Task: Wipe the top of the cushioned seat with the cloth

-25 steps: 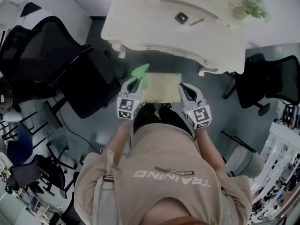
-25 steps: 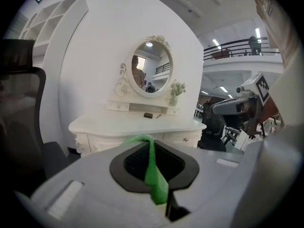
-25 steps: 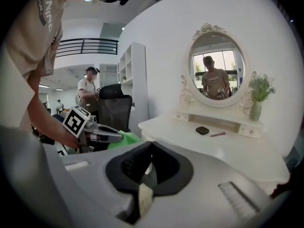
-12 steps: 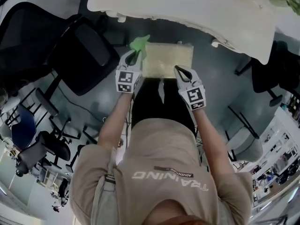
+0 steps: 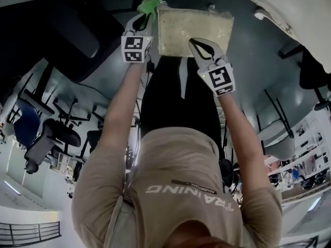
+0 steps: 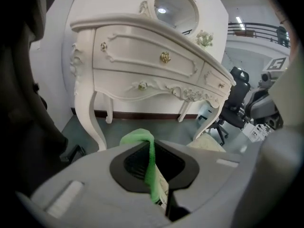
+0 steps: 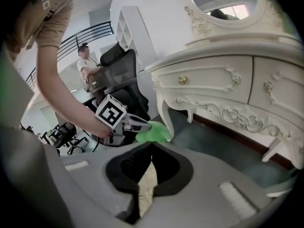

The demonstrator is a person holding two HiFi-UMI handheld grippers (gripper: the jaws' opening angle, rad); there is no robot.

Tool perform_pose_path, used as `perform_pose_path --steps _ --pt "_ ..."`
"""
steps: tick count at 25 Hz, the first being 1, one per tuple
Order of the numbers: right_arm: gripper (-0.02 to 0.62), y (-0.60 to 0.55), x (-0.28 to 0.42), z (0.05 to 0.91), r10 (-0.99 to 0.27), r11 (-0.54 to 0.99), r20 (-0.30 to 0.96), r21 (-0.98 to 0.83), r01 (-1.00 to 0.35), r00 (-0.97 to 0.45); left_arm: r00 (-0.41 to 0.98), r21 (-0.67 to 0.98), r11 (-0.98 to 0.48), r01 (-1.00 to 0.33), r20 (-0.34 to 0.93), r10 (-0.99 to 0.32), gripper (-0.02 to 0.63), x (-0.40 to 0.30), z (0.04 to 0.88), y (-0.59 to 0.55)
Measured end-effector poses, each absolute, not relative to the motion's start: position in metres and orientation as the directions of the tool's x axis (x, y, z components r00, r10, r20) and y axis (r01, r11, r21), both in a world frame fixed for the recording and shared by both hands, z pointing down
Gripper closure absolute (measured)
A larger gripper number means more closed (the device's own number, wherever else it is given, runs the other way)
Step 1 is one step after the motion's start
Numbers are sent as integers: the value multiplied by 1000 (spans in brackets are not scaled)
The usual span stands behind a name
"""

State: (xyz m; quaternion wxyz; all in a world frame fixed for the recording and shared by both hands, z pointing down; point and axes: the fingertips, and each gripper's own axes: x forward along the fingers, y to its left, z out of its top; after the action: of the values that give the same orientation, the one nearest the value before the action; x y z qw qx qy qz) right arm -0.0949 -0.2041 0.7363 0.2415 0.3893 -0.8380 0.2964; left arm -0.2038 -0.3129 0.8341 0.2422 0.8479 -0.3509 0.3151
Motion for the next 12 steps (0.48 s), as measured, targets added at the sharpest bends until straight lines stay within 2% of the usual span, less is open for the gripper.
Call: perform_pose_path --steps 5,12 --pt "591 -210 -66 788 -513 481 665 -300 -824 -542 551 209 -630 -748 725 -413 581 -192 888 -304" --pt "591 -187 -32 818 -506 472 686 -288 -833 -524 550 201 -678 -707 760 -348 581 -157 925 -278"
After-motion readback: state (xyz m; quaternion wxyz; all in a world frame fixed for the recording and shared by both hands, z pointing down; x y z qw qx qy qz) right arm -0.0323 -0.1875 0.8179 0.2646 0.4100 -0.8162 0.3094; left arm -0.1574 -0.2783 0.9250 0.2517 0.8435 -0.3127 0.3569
